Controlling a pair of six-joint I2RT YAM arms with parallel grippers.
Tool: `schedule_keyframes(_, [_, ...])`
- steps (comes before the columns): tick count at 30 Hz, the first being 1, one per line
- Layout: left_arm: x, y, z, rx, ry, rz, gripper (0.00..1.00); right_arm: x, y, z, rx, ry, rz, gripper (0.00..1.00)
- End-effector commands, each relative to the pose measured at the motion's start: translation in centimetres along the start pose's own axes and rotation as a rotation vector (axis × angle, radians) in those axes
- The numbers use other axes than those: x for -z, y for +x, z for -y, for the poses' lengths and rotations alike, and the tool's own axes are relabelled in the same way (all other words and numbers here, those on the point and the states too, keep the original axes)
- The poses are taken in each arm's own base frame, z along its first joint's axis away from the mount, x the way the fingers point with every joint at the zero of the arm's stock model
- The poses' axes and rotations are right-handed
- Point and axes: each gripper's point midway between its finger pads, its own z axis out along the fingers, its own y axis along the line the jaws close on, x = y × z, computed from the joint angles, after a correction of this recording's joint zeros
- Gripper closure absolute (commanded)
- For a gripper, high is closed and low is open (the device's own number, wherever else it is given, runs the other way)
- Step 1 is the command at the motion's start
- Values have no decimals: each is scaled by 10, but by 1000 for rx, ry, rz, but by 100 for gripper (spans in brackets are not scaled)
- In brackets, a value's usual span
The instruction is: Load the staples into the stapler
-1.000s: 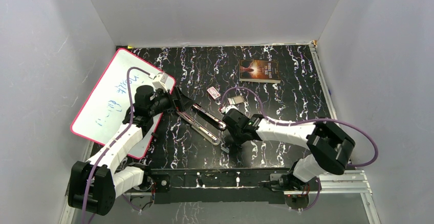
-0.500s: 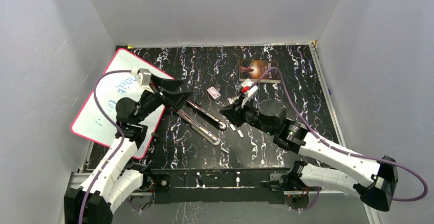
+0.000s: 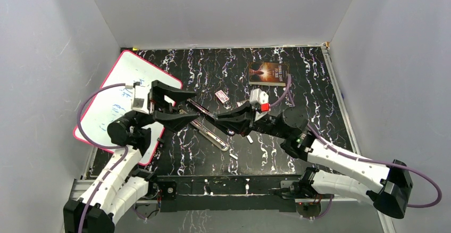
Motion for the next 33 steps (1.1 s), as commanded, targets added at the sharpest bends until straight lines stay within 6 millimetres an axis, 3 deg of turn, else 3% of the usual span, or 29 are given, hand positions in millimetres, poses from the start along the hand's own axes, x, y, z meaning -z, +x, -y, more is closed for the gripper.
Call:
schedule_keyframes(1, [-3,-10,30,-100,153,3,32,-10,-52,-21,145,-130,173,100])
schedule_keyframes(17, [-18,11,37,-9,240,-28,44,-18,-63,-20,164,-146,240,100])
schedule_keyframes(27, [-21,11,39,-4,244,-16,48,-23,-59,-21,158,-162,218,100])
schedule_keyframes(33, [-20,13,41,2,253,-25,57,-26,-59,-17,148,-145,226,100])
